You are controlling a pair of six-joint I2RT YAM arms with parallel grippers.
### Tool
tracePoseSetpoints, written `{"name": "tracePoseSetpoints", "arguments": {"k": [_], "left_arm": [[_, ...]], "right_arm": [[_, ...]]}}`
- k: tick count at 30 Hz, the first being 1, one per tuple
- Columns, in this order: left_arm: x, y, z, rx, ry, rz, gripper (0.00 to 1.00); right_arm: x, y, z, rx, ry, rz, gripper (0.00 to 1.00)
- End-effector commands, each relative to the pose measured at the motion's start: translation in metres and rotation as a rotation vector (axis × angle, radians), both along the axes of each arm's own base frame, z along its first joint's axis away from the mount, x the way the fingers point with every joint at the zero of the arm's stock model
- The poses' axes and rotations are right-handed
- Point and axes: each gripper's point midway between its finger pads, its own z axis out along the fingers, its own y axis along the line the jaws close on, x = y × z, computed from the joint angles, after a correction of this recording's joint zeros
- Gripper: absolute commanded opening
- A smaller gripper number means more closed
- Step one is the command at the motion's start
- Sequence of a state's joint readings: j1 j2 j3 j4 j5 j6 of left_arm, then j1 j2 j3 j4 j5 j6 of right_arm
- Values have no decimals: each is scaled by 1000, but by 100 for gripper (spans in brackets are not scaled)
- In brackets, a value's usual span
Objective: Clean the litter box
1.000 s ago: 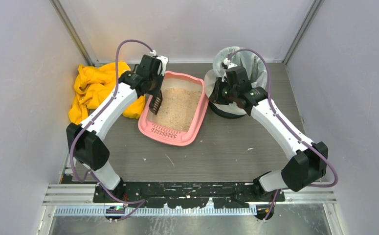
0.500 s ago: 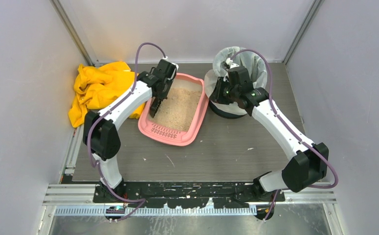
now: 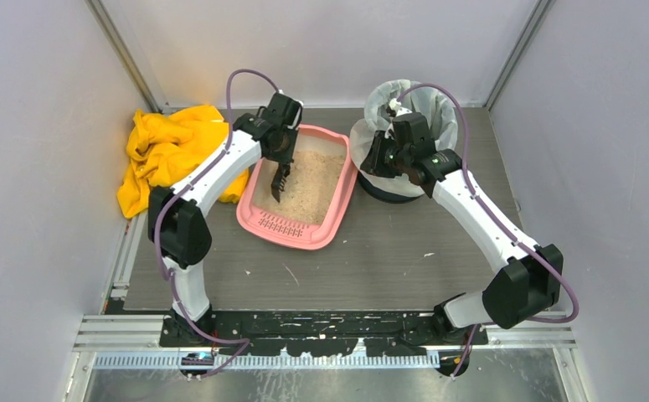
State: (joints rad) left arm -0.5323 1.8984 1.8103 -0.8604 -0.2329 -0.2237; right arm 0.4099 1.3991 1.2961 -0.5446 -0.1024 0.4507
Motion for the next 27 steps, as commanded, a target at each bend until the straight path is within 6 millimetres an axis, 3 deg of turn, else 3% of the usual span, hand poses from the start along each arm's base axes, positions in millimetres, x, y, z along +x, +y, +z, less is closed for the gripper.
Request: {"name": "tracePoseSetpoints", "arguments": {"k": [1, 9, 14, 17, 21, 27], "left_arm": [[4, -27, 24, -167, -4, -6, 0], [20, -5, 44, -306, -12, 73, 0], [25, 8, 42, -424, 11, 117, 0], [30, 10, 50, -554, -17, 128, 0], [30, 10, 40, -582, 28, 119, 0], [35, -5, 48, -756, 33, 101, 0]], "right_arm": [[8, 1, 19, 19, -73, 0, 26], [7, -1, 13, 15, -61, -9, 26], [8, 0, 10, 17, -53, -12, 26], [9, 0, 6, 12, -44, -13, 26], [12, 2, 4, 14, -36, -10, 26], [16, 5, 0, 6, -26, -2, 26]]}}
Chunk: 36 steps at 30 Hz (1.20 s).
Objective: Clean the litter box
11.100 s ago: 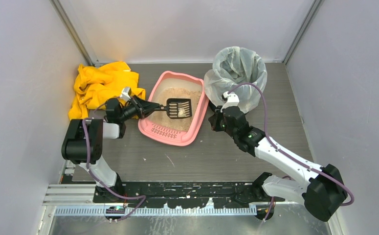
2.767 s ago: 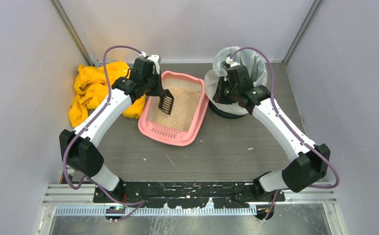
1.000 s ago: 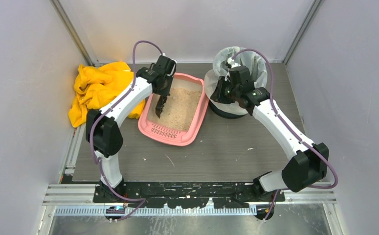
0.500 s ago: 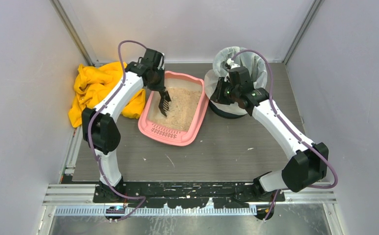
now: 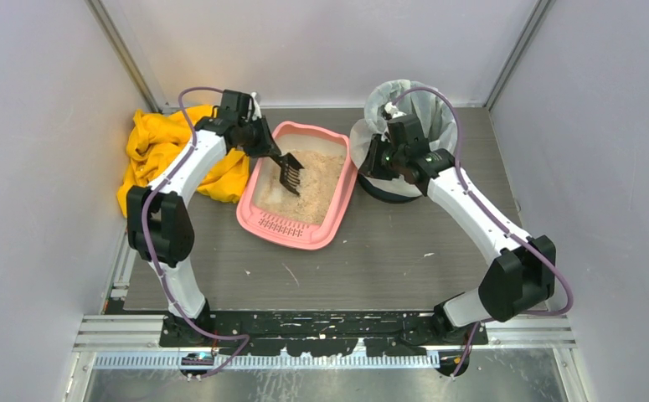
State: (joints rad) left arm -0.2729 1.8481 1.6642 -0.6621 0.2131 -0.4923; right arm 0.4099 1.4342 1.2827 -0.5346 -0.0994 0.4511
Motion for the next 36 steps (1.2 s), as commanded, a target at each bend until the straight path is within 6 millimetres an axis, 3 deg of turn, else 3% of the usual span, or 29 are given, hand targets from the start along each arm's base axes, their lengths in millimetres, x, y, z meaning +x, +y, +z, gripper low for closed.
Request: {"name": "tracePoseSetpoints", "arguments": {"k": [1, 17, 22, 30, 33, 36], "left_arm": [[9, -33, 50, -248, -111, -51, 0], [6, -1, 7, -151, -40, -71, 0], [9, -3, 16, -157, -65, -82, 0], [20, -6, 53, -165, -142, -95, 0], [24, -9, 53, -176, -148, -94, 0], [27, -11, 41, -163, -123, -104, 0]], "right_arm": [[13, 4, 16, 22, -58, 0, 26], [19, 6, 9, 24, -43, -13, 26], [22, 9, 6, 30, -35, -13, 26], [25, 10, 10, 32, -39, -12, 26], [26, 10, 13, 35, -45, -11, 26], [25, 11, 16, 36, -49, -9, 26]]}}
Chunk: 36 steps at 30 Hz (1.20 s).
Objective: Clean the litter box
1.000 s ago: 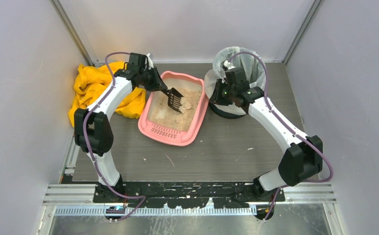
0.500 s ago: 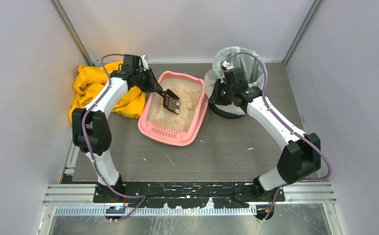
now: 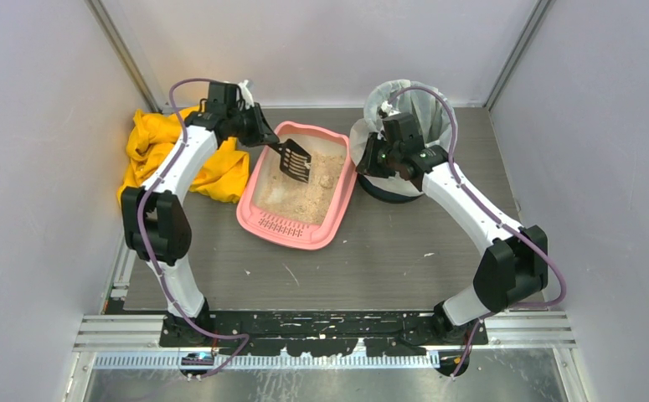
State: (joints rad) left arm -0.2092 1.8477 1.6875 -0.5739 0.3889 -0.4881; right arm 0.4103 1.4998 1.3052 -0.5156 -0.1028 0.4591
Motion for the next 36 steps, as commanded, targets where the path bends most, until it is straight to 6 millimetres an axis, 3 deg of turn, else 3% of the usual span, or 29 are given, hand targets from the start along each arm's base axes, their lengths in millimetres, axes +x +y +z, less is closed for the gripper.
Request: {"name": "tracePoseSetpoints", "arguments": {"k": [1, 5, 12, 17, 29, 36], "left_arm": [[10, -9, 4, -9, -32, -41, 0], [13, -13, -6, -11, -33, -43, 0], [10, -48, -30, -113, 38, -100, 0], [4, -66, -32, -226, 76, -121, 0], [-20, -84, -62, -405, 202, -170, 0], [-20, -70, -60, -399, 199, -164, 0]], "right_arm": [[12, 4, 30, 37, -75, -7, 26], [8, 1, 31, 33, -76, -15, 26], [-1, -5, 28, 24, -65, -23, 26], [-6, -8, 25, 32, -60, -40, 26], [-8, -9, 22, 17, -51, -32, 26], [-4, -7, 23, 10, -50, -17, 26]]}}
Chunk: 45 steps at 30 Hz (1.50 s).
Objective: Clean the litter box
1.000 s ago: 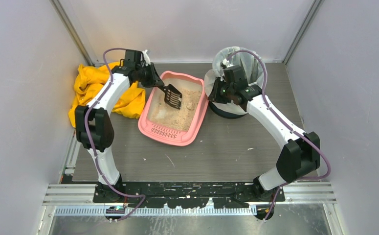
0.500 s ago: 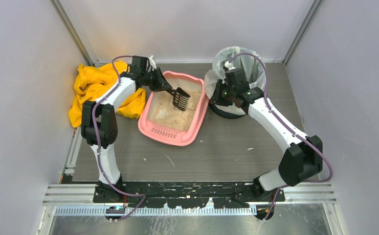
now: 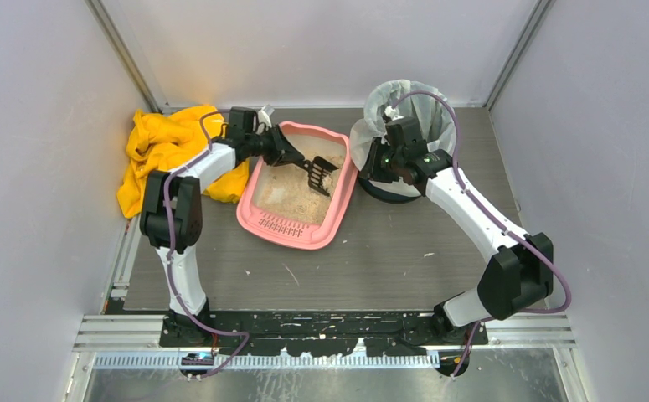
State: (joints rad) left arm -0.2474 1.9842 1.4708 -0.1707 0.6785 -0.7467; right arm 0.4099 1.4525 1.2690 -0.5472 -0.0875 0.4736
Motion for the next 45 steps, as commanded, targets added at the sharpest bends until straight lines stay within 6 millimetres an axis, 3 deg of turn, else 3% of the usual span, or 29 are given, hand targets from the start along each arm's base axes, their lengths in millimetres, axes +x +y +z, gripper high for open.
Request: {"name": "tracePoseSetpoints", "arguments": {"k": [1, 14, 19, 26, 35, 40, 45], "left_arm": [[-10, 1, 8, -75, 32, -48, 0], [-2, 65, 19, -35, 11, 19, 0], [1, 82, 24, 2, -14, 31, 0], [5, 82, 48, -26, -45, 4, 0], [9, 88, 99, -88, -109, 17, 0], [12, 108, 112, -211, -105, 63, 0], [-5, 107, 107, -276, -53, 62, 0]], "right_arm": [[10, 2, 25, 16, -72, 6, 26], [15, 8, 22, 28, -65, 20, 26], [16, 8, 23, 30, -70, 19, 26], [20, 10, 23, 34, -71, 21, 26], [26, 15, 13, 45, -58, 21, 26], [32, 19, 12, 60, -64, 19, 26], [35, 21, 10, 70, -69, 15, 26]]}}
